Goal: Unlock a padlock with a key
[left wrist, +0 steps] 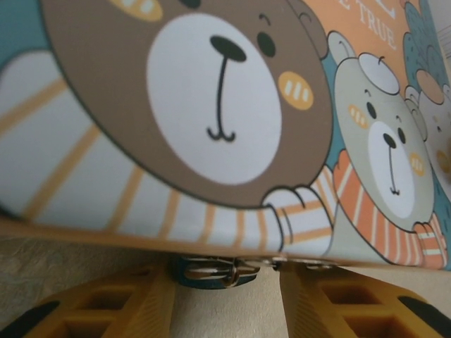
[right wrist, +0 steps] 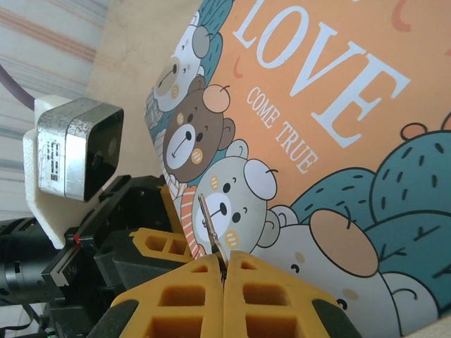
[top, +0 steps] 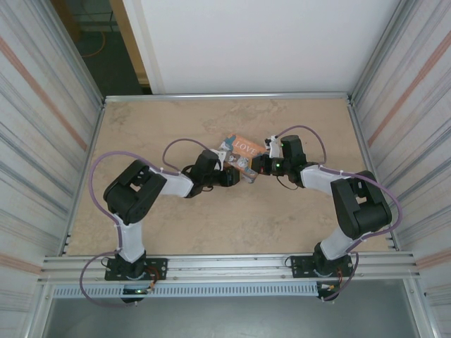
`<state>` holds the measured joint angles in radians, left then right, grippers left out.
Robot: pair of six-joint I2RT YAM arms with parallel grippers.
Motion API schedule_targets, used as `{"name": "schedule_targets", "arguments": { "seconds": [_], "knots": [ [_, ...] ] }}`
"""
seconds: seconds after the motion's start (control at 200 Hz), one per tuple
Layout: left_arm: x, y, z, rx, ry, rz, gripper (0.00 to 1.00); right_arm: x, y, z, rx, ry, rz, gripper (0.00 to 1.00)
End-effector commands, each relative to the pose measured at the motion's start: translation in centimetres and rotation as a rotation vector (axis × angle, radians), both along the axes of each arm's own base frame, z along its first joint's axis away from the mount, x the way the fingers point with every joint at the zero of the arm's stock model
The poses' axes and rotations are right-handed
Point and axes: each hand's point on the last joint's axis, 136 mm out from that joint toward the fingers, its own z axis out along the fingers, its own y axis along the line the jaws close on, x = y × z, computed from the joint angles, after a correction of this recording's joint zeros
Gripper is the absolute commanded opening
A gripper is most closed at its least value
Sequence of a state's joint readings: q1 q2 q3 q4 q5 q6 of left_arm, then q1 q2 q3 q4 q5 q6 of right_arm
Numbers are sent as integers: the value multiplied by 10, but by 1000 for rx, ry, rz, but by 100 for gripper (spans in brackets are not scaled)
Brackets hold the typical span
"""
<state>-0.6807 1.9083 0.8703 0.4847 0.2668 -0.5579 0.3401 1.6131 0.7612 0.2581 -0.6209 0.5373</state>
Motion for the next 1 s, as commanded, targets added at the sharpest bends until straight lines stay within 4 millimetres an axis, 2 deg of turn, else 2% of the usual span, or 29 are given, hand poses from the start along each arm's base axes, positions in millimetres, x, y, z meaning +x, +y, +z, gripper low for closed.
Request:
{"name": "schedule_targets", "arguments": {
  "seconds": [0.0, 0.431, 0.721, 0.997],
  "knots": [
    [9, -2, -4, 11, -9, 48, 42, -17, 1, -15, -43, 55, 29, 0],
    [14, -3, 9, -7, -39, 72, 29, -17, 7, -4, -38, 37, 42, 0],
    [3, 1, 26, -21, -56, 47, 24, -14, 6, 37, -28, -48, 39, 0],
    [-16, 0, 47, -58, 1, 12, 17, -29, -10, 64, -78, -141, 26, 0]
  ]
}}
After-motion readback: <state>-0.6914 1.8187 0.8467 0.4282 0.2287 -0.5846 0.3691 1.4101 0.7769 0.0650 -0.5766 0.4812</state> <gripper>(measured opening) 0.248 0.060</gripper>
